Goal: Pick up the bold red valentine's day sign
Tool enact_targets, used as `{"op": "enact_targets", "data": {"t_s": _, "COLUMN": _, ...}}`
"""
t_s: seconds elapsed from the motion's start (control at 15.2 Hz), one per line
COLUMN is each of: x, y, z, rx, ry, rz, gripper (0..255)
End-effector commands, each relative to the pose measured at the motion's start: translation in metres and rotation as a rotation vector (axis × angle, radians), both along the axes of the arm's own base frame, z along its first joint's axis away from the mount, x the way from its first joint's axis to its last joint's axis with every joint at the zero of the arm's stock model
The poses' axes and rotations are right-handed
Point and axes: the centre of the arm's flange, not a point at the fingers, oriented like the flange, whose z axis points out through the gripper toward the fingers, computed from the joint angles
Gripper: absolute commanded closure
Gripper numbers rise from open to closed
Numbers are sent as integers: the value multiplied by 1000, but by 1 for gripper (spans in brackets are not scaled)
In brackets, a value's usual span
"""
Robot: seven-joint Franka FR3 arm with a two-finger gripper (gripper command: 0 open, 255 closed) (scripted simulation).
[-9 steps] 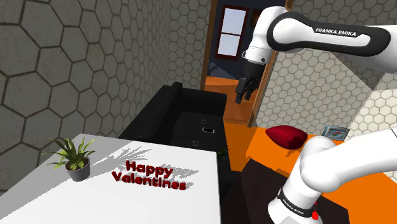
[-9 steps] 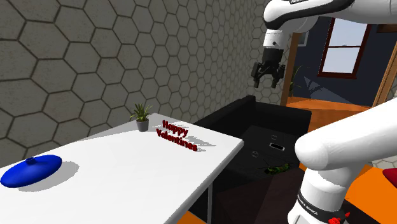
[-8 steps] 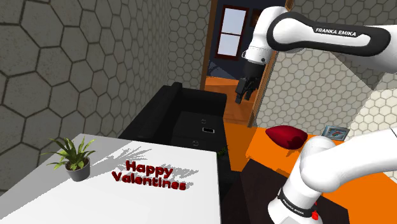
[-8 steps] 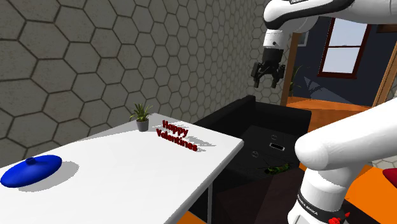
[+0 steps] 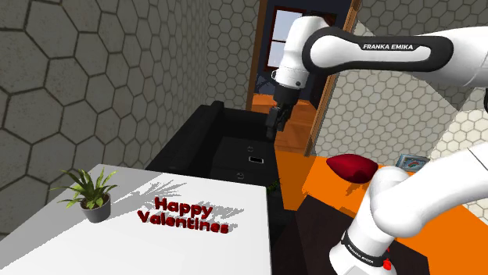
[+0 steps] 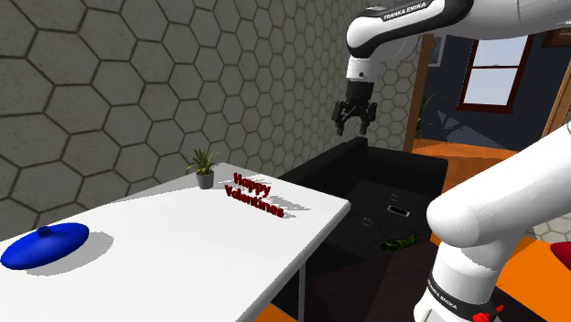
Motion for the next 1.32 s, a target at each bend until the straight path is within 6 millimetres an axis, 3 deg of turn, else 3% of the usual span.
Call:
{"op": "enact_targets", "data": {"t_s": 0.0, "x": 14, "y": 22, "z": -8, "rx": -4, "ry": -3, "rz": 38, "gripper": 0}}
{"op": "enact_targets", "data": {"t_s": 0.66, "x": 59, "y": 140, "z": -53, "rx": -29, "ry": -13, "rz": 224, "gripper": 0}}
{"op": "enact_targets", "data": {"t_s": 1.25, "x": 81, "y": 251, "z": -96, "rx": -51, "ry": -22, "rz": 391, "gripper": 0}}
